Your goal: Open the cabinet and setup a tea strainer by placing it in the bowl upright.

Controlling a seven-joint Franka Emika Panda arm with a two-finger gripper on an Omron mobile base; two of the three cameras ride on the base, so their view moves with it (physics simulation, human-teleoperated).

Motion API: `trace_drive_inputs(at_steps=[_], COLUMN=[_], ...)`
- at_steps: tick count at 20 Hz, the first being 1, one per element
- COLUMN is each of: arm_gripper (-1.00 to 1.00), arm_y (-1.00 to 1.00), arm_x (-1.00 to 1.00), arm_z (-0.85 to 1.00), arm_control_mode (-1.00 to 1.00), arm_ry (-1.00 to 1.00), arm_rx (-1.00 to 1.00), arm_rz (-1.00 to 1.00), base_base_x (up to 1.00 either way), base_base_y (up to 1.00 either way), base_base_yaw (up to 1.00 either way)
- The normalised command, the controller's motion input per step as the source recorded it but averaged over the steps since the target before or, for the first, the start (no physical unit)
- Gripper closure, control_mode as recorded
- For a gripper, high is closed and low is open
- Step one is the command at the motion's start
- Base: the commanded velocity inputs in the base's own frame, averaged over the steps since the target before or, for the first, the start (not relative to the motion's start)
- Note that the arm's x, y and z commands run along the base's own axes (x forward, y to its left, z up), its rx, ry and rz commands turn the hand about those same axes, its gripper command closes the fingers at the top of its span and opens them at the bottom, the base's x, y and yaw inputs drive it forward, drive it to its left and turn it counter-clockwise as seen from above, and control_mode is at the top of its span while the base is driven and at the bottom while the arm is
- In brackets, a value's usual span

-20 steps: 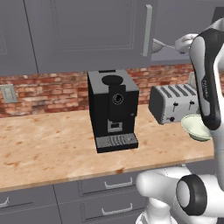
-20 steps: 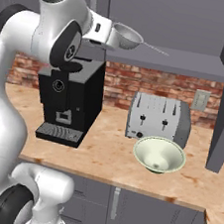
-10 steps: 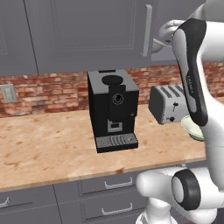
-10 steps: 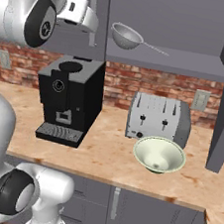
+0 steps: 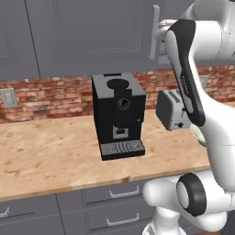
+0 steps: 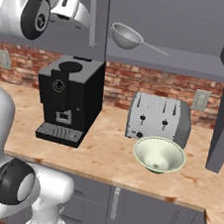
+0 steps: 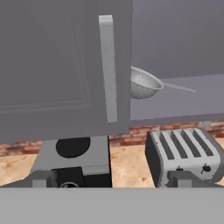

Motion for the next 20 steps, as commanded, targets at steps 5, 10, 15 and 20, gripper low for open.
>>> trace_drive_inputs(at_steps=[5,10,15,20], arm_gripper=[-1.0,-1.0,-1.0,-1.0], arm_y=[0.01,-0.07,0.0,0.0], arm_x=[0.48,0.27,0.61,0.61], arm_z=[-0.08,-0.01,-0.05,-0.01], arm_control_mode=[-1.0,-1.0,-1.0,-1.0], arm_ry=[0.0,0.02,0.0,0.0], arm_rx=[-0.05,-0.01,0.0,0.0], arm_rz=[-0.02,-0.07,-0.02,0.0], base_base_x=[0.0,0.0,0.0,0.0], base_base_y=[0.0,0.0,0.0,0.0], base_base_yaw=[0.0,0.0,0.0,0.0])
